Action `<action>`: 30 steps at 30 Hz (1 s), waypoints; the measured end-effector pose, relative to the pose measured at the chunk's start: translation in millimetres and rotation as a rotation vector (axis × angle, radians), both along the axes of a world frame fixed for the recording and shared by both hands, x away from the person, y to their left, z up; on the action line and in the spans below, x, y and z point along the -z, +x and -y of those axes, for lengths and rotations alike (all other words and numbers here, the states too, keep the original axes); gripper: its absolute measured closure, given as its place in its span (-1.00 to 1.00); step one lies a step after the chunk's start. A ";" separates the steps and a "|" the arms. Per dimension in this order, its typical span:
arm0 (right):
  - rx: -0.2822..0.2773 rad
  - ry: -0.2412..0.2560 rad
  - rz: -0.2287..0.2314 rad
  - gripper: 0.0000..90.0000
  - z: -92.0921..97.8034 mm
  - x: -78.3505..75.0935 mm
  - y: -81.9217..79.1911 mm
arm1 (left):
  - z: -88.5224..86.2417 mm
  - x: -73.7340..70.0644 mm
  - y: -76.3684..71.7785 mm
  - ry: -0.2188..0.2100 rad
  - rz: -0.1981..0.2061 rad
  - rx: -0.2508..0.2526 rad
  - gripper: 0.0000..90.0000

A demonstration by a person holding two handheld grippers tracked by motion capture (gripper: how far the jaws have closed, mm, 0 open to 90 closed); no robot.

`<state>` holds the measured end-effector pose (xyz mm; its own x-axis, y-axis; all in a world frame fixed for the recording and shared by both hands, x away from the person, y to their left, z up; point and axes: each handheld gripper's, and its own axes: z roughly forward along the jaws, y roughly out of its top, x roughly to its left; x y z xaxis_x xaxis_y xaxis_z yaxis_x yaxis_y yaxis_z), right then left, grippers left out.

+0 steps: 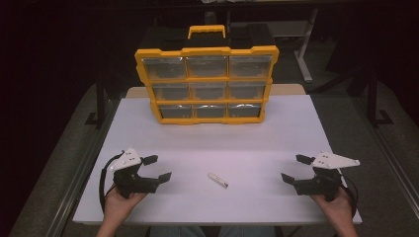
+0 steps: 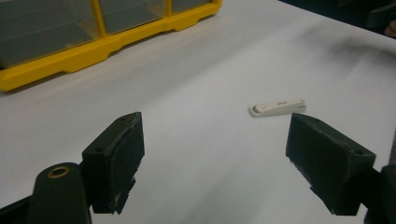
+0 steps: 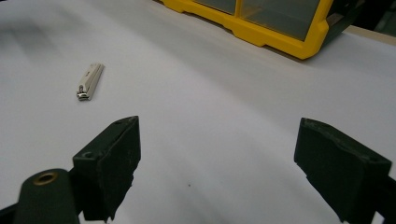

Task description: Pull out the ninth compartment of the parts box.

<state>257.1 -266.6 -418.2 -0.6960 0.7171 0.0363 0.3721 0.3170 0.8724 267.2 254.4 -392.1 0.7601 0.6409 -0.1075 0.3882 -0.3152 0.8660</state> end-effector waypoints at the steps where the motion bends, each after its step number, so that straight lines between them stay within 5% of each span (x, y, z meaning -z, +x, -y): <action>1: 0.001 0.002 0.001 -0.69 0.4 0.0 0.0 | 5.1 -2.1 2.8 0.000 0.004 0.015 -0.58; 19: -0.015 0.007 -0.004 -0.69 0.3 0.3 -0.4 | 54.8 -6.7 25.1 0.020 -0.021 0.121 -0.56; 30: -0.025 0.008 0.002 -0.69 -0.4 0.1 0.0 | 74.6 -5.4 36.2 -0.015 -0.050 0.155 -0.54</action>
